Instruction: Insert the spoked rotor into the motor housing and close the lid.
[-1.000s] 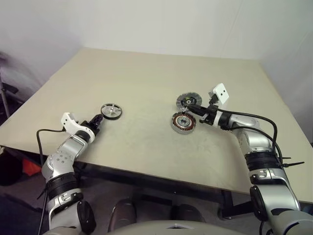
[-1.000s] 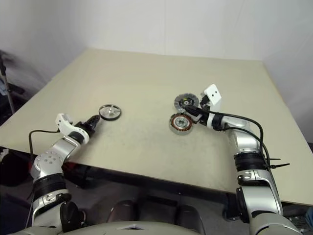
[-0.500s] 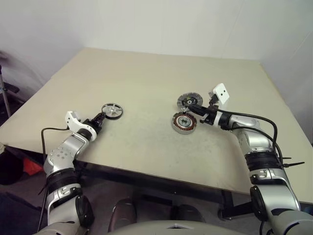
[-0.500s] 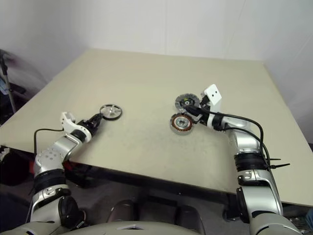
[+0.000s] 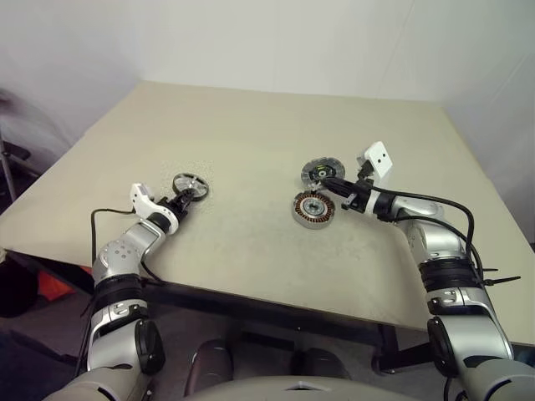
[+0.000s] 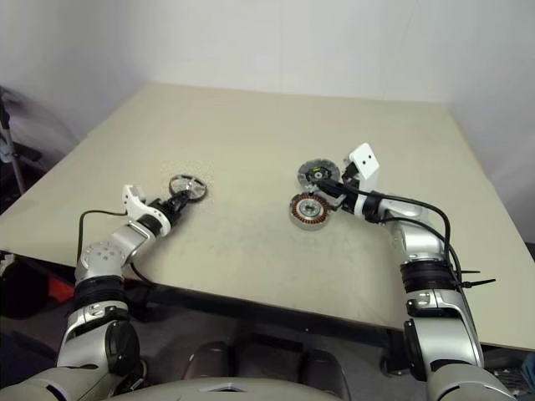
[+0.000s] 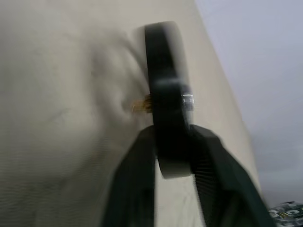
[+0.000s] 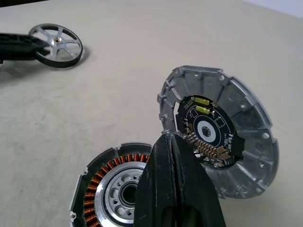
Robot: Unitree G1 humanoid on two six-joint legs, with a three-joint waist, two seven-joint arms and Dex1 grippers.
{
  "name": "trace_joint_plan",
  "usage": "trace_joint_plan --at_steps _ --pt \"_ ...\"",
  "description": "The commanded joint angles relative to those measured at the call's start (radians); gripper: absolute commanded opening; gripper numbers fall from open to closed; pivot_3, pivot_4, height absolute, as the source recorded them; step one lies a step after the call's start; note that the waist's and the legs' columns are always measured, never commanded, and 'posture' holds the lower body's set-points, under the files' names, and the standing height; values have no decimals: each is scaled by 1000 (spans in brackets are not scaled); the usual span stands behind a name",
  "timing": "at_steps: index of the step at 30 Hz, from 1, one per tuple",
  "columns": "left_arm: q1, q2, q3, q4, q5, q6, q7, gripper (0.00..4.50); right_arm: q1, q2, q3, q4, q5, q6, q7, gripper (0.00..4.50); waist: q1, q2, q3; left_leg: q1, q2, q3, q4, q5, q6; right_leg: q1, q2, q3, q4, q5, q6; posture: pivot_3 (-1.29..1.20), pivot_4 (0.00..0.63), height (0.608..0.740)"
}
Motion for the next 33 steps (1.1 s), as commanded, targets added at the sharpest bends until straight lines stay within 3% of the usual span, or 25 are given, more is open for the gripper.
trace_joint_plan --at_steps 1,6,10,14,20,29,33 --pt "9 9 10 -51 -25 14 -3 405 -30 -14 -26 0 4 -19 -15 0 0 0 0 0 0 0 0 0 0 0 0 0 0 0 0 0 0 740" --pt "6 -11 1 -72 -58 50 -12 405 -34 -15 -24 5 1 -21 -20 0 0 0 0 0 0 0 0 0 0 0 0 0 0 0 0 0 0 740" --pt "-44 -112 -41 -113 -187 194 -35 405 -53 -20 -36 34 -11 -28 -51 0 9 -1 0 -1 -1 1 0 0 0 0 -1 0 0 0 0 0 0 740" --pt "-146 -188 -77 -25 -222 274 -48 405 -148 -24 -91 178 -58 -79 -253 0 11 -2 1 -1 -2 2 1 0 0 0 -2 0 0 0 0 0 0 740" --pt "-294 -210 -178 174 -149 353 -124 405 -224 -55 -158 314 -91 -146 -446 0 8 -2 1 -1 -2 2 -1 1 -1 -1 -1 0 0 0 0 0 0 740" --pt "-382 -209 -235 336 -68 410 -246 405 -168 -75 -188 282 -87 -148 -495 0 4 -1 1 -11 -3 2 0 1 7 -12 -1 0 1 0 1 0 0 740" --pt "-434 -232 -215 467 -14 328 -256 405 -135 -75 -199 244 -82 -144 -507 0 8 -1 1 -11 -6 2 2 1 8 -11 -4 0 1 0 1 0 0 740"
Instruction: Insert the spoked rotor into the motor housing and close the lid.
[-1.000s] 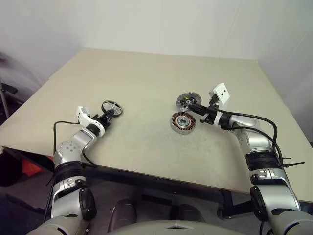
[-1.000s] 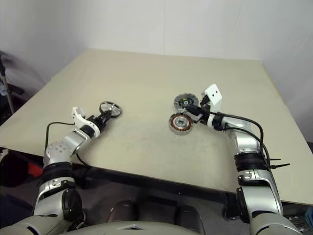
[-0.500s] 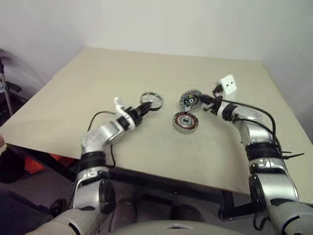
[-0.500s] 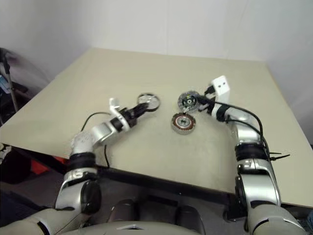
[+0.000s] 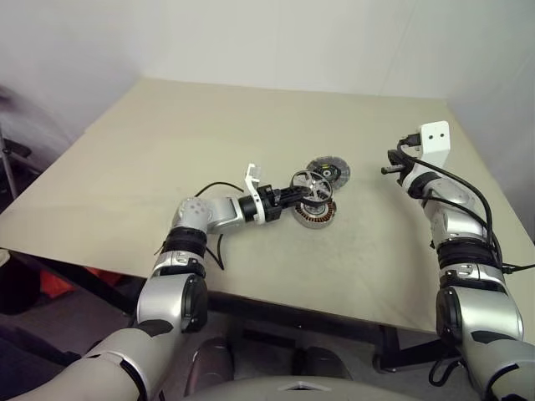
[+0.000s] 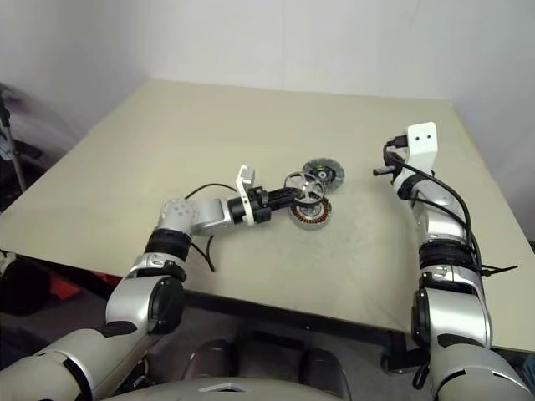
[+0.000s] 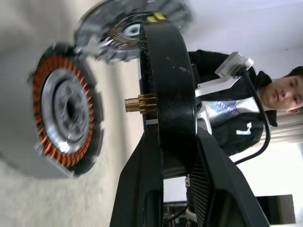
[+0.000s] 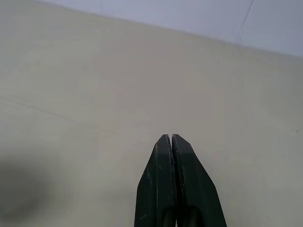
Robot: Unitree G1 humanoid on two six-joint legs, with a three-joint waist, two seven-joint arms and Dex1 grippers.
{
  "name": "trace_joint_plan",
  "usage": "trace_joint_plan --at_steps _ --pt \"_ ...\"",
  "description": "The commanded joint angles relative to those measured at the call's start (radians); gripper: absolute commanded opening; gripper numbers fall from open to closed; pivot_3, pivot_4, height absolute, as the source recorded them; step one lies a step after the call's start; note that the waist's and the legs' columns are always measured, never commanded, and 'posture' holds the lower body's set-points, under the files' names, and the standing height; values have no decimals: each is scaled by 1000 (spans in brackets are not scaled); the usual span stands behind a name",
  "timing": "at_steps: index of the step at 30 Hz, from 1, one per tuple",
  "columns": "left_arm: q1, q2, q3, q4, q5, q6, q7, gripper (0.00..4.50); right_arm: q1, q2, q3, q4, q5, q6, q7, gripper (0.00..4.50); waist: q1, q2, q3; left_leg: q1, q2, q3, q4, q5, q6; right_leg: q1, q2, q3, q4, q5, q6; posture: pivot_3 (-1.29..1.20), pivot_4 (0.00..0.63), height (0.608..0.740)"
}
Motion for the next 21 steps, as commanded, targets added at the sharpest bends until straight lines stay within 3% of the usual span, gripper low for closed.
trace_joint_plan --at_steps 1,15,21 --pt "-61 -14 13 66 36 -57 -32 405 1 -16 -28 -76 11 -14 -15 0 1 0 0 0 -1 0 0 0 1 1 -1 0 0 0 0 0 0 740" --pt "-95 -40 -12 213 209 -172 -113 405 11 -12 -31 -115 10 -9 -9 0 2 0 0 1 -1 -1 1 0 2 2 -2 0 0 0 0 0 0 740" --pt "-102 -38 17 235 223 -179 -114 2351 10 -10 -27 -109 7 -15 -7 0 3 0 0 3 -1 -1 1 0 2 4 -2 0 0 0 0 0 0 740"
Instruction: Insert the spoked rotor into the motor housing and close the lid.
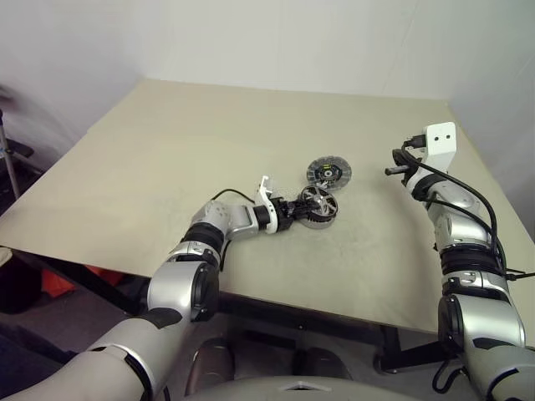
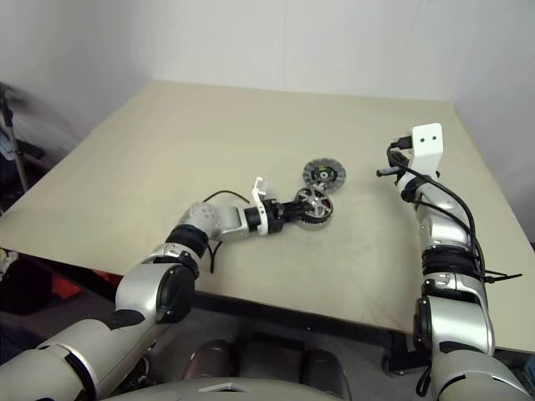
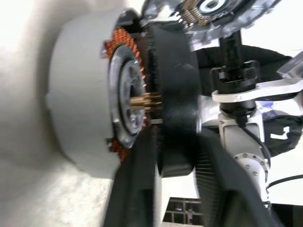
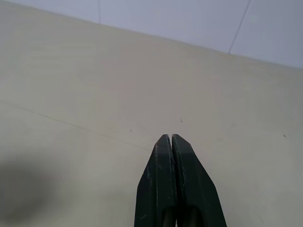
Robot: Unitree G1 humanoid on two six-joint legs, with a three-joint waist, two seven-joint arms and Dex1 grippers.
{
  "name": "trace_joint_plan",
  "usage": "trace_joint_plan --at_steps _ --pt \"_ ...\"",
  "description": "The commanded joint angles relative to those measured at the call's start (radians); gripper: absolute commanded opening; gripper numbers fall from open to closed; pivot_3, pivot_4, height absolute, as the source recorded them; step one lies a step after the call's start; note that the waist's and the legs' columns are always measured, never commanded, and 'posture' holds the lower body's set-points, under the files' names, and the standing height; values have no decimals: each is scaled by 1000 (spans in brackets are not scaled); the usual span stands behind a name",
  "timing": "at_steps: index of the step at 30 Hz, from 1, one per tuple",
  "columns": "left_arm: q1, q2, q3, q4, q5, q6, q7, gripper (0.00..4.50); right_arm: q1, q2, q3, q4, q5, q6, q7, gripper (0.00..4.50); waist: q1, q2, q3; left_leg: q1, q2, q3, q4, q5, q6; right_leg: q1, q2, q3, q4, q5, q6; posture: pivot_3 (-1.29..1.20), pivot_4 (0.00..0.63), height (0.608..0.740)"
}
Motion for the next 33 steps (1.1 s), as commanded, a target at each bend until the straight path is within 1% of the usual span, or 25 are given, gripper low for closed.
trace_joint_plan --at_steps 1,2,5,8,12,15,19,22,26,27,28,30,33 --pt "-22 4 35 20 5 -9 20 2676 -17 -9 -11 -41 6 -19 -1 0 0 0 0 1 0 0 0 0 0 2 0 0 0 0 0 0 0 740" --pt "-23 6 44 19 2 -6 20 2939 -17 -9 -11 -40 6 -20 1 0 0 0 0 3 0 0 0 0 0 4 0 0 -1 0 0 0 0 740" --pt "-20 19 49 -19 -4 39 -1 2939 -17 -8 -10 -40 6 -19 4 0 -4 0 0 11 0 1 0 0 0 11 0 0 -2 0 0 0 0 740" --pt "-10 34 49 -68 -15 95 -7 2939 -15 -7 -8 -44 7 -16 8 0 -5 0 0 11 0 0 -1 0 -1 11 0 0 -2 0 0 0 0 740" --pt "67 103 61 -258 -59 266 28 2939 -1 -8 -1 -80 26 18 55 0 -9 0 0 6 0 -1 -2 0 0 6 0 0 -1 0 0 0 0 740" --pt "151 169 110 -420 -101 368 82 2939 29 1 17 -151 41 55 114 0 -10 0 0 2 3 -1 -3 0 0 -1 2 0 0 0 0 0 0 740" --pt "241 164 176 -602 -153 434 154 2939 118 -3 50 -316 86 107 229 0 0 1 0 -2 3 -1 -2 0 1 -3 2 -1 -1 0 0 0 0 740" --pt "308 140 211 -740 -178 445 209 2939 210 -40 70 -458 120 169 321 0 12 1 0 -2 1 -1 0 -2 3 0 -1 -1 -3 0 0 0 0 740" --pt "358 105 264 -839 -196 392 280 2939 334 -115 104 -634 166 259 454 0 20 1 1 1 1 -1 2 -3 3 4 -1 0 -4 0 0 0 0 740" --pt "364 98 272 -852 -201 380 293 2939 355 -130 113 -659 171 274 476 0 19 0 1 5 1 -1 1 -3 2 8 0 0 -4 -1 0 0 0 740" --pt "367 93 277 -862 -207 372 302 2939 367 -140 121 -672 171 282 487 0 18 0 1 9 2 -1 0 -5 -1 11 0 0 -5 -1 1 0 0 740" --pt "368 88 279 -873 -211 348 319 2939 369 -140 144 -679 167 295 498 0 14 0 1 13 2 -1 -2 -3 -3 13 0 0 -5 -5 9 0 0 740" --pt "368 92 268 -874 -209 325 332 2939 352 -128 161 -674 160 305 492 0 13 0 1 15 2 -1 -4 -1 -6 13 1 0 -5 -5 9 0 0 740"
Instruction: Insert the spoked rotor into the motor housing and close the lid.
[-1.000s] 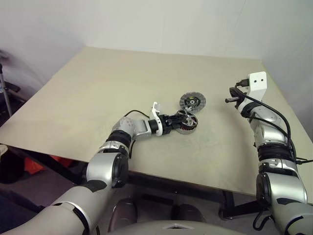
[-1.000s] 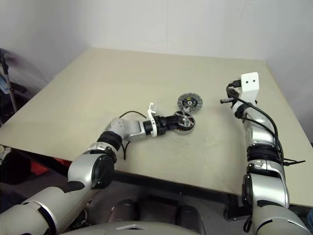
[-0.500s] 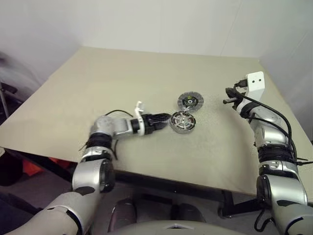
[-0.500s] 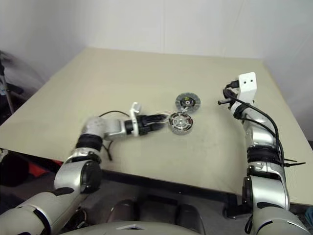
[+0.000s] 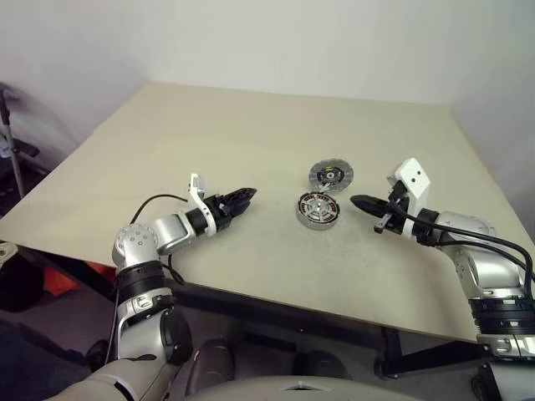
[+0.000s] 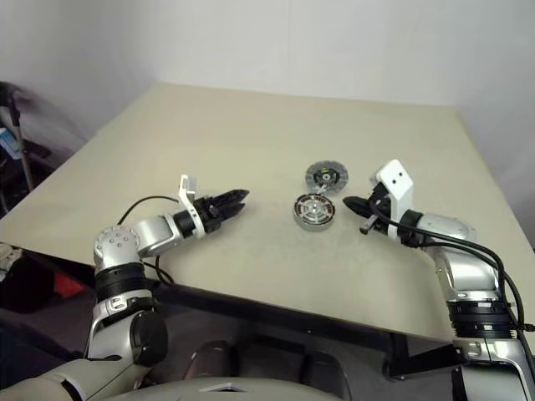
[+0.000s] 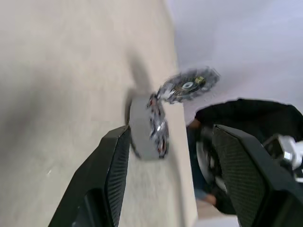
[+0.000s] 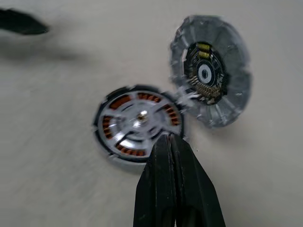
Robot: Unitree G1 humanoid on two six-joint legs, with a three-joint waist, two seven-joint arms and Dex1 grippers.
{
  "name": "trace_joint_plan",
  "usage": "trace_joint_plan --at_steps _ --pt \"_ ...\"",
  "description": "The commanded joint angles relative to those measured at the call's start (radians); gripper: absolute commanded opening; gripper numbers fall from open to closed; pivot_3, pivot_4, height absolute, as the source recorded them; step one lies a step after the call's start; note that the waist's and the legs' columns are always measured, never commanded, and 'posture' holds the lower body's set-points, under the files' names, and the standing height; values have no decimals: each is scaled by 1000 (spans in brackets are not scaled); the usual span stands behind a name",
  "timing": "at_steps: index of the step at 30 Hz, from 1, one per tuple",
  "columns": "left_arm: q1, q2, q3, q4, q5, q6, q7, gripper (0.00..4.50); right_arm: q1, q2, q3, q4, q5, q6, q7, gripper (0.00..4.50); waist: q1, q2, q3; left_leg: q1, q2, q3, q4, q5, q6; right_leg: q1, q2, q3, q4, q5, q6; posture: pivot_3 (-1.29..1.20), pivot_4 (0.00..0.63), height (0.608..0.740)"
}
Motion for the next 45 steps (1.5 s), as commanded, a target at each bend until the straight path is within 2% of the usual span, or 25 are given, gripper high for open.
trace_joint_plan --at_steps 1,5,9,15,18,26,30,32,35,40,45 --pt "-7 15 -10 -31 -18 -39 12 2939 -40 11 12 -37 8 7 0 0 0 0 0 0 0 0 0 0 -1 0 0 0 0 0 0 0 0 740" --pt "-2 27 -18 -23 -23 -63 19 2939 -65 26 29 -27 4 9 -7 0 1 0 0 -3 0 -1 -1 0 0 -2 0 0 0 0 0 0 0 740" --pt "19 39 -22 -44 -26 -81 29 2939 -122 115 101 39 -32 6 -48 0 -2 0 0 -8 0 -1 0 -1 2 -6 0 0 0 3 -5 0 0 740" --pt "22 67 -1 -40 -34 -129 45 2939 -85 183 157 101 -92 -4 -102 0 3 0 0 -10 0 -1 0 -1 2 -7 0 0 0 3 -5 0 0 740" --pt "26 80 -1 -31 -40 -142 45 2939 -91 176 121 59 -60 8 -97 0 2 0 0 -9 -1 -1 0 -1 2 -6 0 0 0 3 -5 0 0 740" --pt "16 89 -18 -4 -44 -180 41 2939 -199 65 67 -71 15 44 13 0 3 0 0 -7 -1 -1 0 -1 0 -5 0 1 1 3 -5 0 0 740" --pt "15 91 -41 6 -40 -199 35 2939 -242 -49 132 -72 -41 -28 154 0 4 0 0 -8 0 -1 0 -1 1 -5 0 1 1 3 -5 0 0 740" --pt "13 99 -48 13 -36 -215 30 2939 -268 -121 197 -33 -96 -115 272 0 5 0 0 -8 0 -1 0 -1 1 -5 0 1 0 3 -5 0 0 740" --pt "3 119 -56 21 -37 -235 22 2972 -339 -182 300 79 -202 -271 397 611 4 -1 0 -9 0 -1 0 -1 2 -6 0 0 1 3 -5 0 0 740" --pt "-8 138 -48 36 -50 -258 22 2972 -486 -143 416 324 -361 -542 441 2293 -6 -1 0 -8 0 -1 1 -1 1 -6 0 0 3 3 -5 0 0 740" --pt "25 126 -49 5 -61 -277 35 2972 -591 -76 476 552 -437 -717 477 2293 -19 -1 0 -11 0 -1 2 -1 3 -7 0 0 3 4 -6 0 0 740"
